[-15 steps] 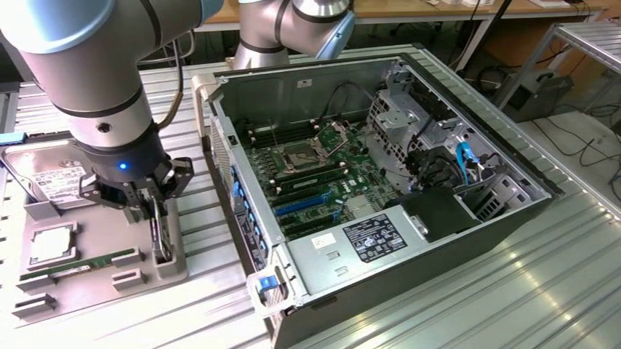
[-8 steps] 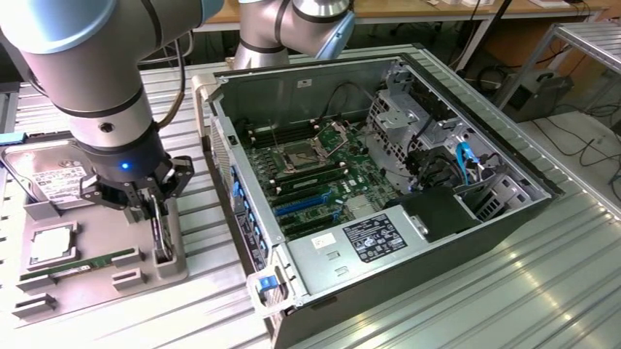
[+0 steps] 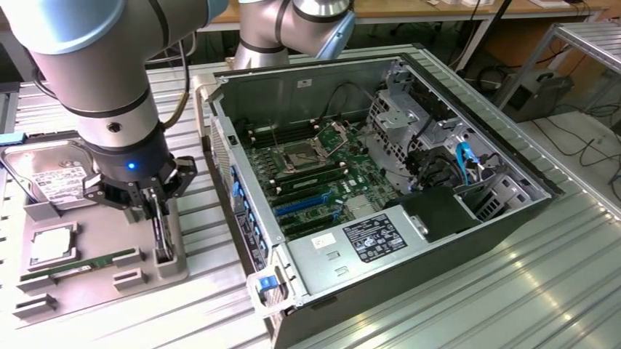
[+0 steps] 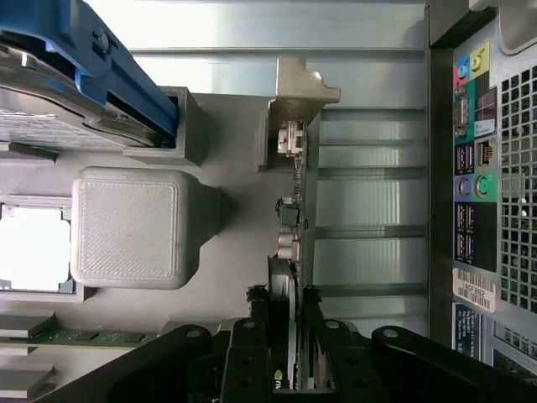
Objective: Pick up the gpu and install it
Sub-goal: 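Pick up the gpu and move the gpu toward the slot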
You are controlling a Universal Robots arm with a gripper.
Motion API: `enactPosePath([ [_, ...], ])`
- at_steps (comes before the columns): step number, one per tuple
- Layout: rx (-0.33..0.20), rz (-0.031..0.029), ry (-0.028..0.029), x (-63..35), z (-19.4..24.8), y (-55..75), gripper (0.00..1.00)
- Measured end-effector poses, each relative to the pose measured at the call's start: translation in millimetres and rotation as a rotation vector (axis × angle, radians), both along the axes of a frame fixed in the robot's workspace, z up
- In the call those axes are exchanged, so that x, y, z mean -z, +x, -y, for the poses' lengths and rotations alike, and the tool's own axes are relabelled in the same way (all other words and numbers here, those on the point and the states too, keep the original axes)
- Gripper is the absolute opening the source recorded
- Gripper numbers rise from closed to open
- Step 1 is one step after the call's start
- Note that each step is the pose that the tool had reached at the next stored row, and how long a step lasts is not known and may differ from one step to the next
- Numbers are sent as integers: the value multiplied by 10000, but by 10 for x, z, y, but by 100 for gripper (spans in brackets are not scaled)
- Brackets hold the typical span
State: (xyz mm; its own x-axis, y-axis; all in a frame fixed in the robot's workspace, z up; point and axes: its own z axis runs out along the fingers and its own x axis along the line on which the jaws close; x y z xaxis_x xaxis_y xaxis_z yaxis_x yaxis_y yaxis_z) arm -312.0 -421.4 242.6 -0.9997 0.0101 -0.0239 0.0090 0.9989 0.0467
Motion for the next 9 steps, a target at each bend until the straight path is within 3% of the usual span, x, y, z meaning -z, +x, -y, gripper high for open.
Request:
enactPosePath([
  [9, -71, -1, 0, 0, 27, 75, 26],
])
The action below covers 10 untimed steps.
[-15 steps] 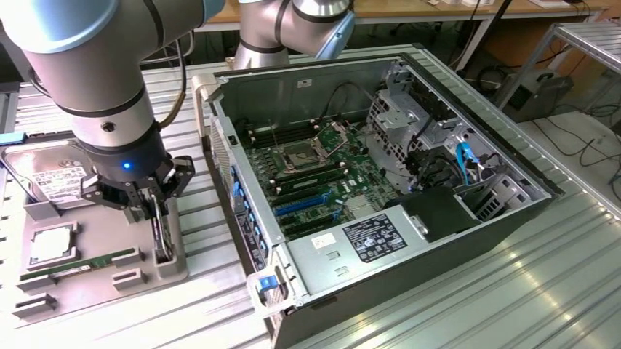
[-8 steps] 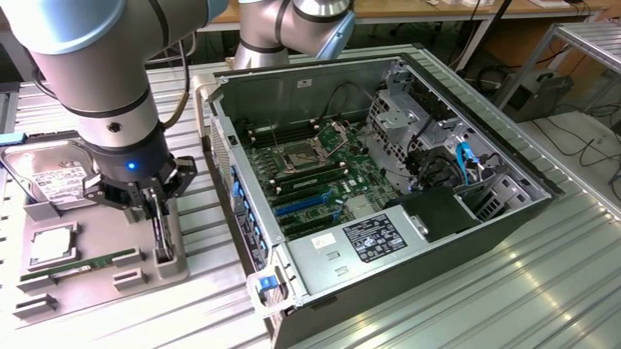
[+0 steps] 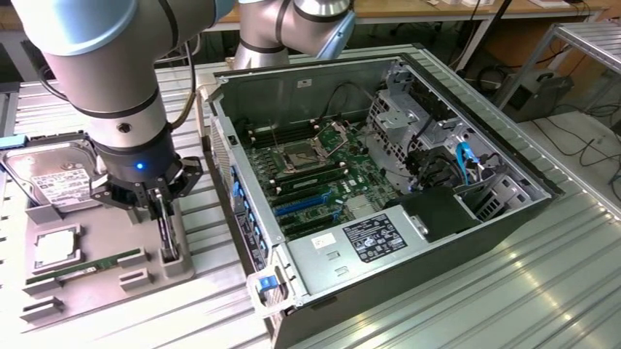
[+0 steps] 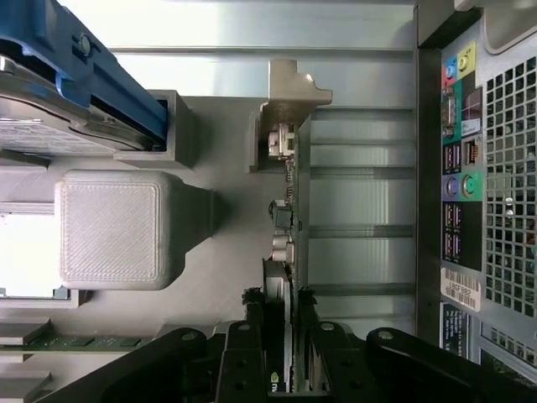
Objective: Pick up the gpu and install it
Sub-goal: 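Pick up the gpu and move the gpu toward the slot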
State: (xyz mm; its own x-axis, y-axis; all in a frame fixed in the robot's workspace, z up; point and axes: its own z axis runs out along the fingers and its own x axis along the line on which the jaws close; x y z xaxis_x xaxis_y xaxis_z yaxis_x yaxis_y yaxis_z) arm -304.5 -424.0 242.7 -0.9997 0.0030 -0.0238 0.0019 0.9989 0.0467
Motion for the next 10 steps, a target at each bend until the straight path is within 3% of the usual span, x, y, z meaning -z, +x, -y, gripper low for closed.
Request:
enactPosePath([
  [7, -16, 0, 0, 0, 14, 49, 26],
  [10, -35, -1, 0, 0, 44, 86, 26],
])
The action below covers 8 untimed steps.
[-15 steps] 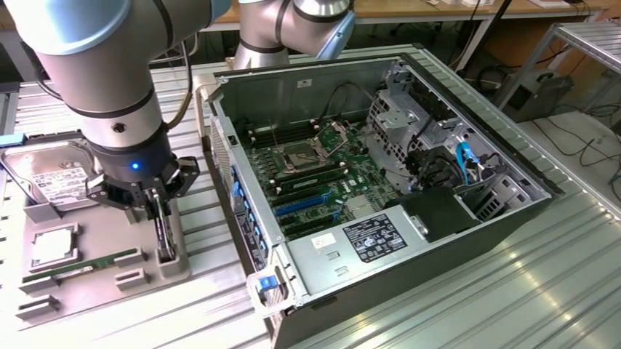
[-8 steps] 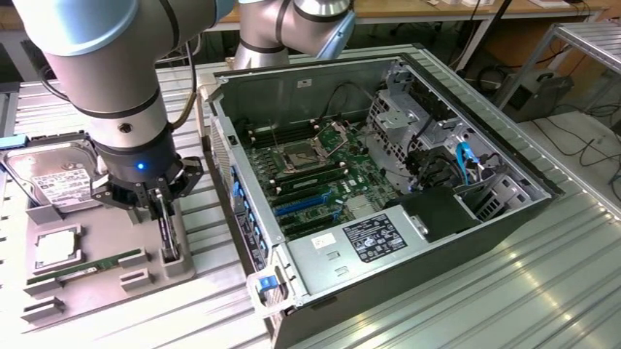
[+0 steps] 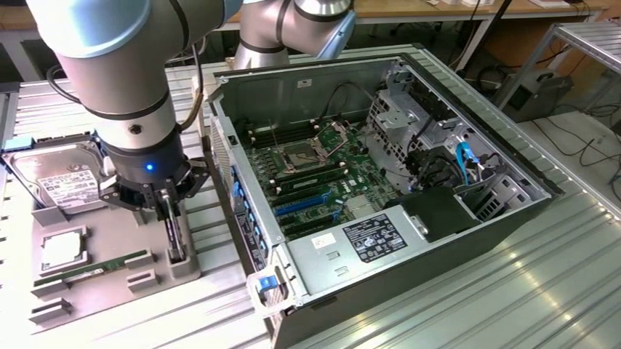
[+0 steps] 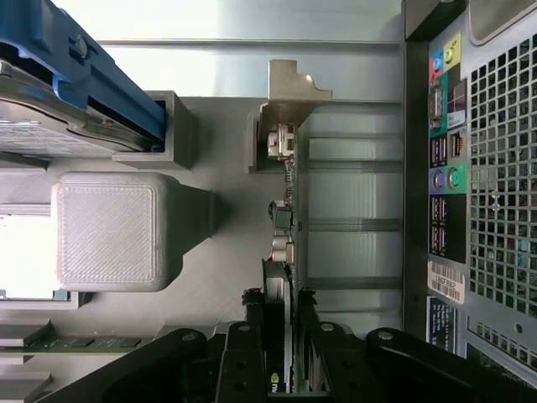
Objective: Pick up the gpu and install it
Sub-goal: 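Pick up the gpu and move the gpu toward the slot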
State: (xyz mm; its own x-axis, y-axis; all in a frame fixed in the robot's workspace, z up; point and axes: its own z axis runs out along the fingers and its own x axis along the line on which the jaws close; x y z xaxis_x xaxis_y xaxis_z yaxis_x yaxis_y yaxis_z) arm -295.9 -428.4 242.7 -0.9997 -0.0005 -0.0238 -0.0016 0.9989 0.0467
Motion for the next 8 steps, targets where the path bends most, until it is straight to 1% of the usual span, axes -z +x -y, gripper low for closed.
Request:
enactPosePath([
  [3, -18, 0, 0, 0, 11, 25, 26],
  [8, -19, 0, -1, 0, 11, 28, 26],
])
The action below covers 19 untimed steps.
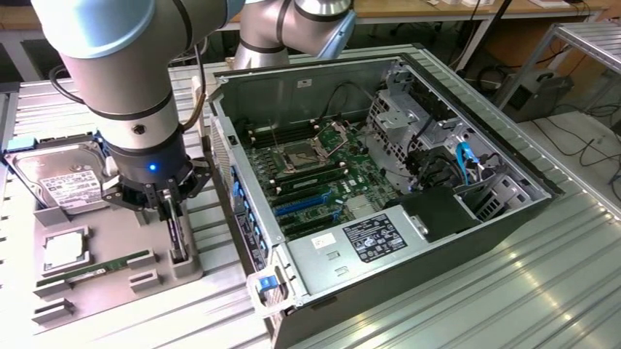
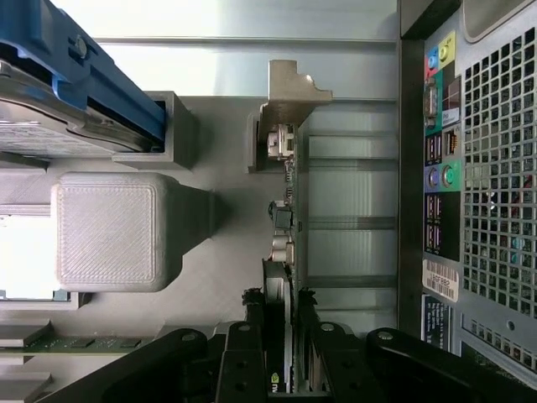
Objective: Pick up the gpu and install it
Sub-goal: 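Pick up the gpu and move the gpu toward the slot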
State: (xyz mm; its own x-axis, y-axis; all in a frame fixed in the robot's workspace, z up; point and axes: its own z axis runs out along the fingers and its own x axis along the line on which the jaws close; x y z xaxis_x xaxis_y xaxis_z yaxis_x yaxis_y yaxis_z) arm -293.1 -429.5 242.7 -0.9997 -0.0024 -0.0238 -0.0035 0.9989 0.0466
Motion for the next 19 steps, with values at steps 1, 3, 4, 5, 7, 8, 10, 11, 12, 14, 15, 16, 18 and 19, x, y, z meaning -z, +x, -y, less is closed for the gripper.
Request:
enactPosePath([
  [1, -1, 0, 0, 0, 0, 0, 26],
  [3, -1, 1, 1, -1, 0, 1, 26],
  [4, -1, 2, 1, -7, 0, 1, 26],
  [5, -1, 2, 1, -21, 0, 1, 26],
  [7, -1, 0, 0, -80, 0, 0, 26],
  [8, 0, 0, 0, -107, 0, 0, 26],
  [10, -1, 1, 1, -218, 0, 0, 26],
  [11, -1, 1, 0, -298, 0, 0, 26],
  [12, -1, -1, -1, -399, 0, 0, 26],
  [14, 0, 0, 0, -536, 0, 0, 26],
  [15, 0, 1, 1, -579, 0, 0, 26],
  [16, 0, 0, 0, -627, 0, 0, 26],
  [18, 0, 0, 1, -732, 0, 0, 26],
  [19, -1, 1, 1, -799, 1, 0, 26],
])
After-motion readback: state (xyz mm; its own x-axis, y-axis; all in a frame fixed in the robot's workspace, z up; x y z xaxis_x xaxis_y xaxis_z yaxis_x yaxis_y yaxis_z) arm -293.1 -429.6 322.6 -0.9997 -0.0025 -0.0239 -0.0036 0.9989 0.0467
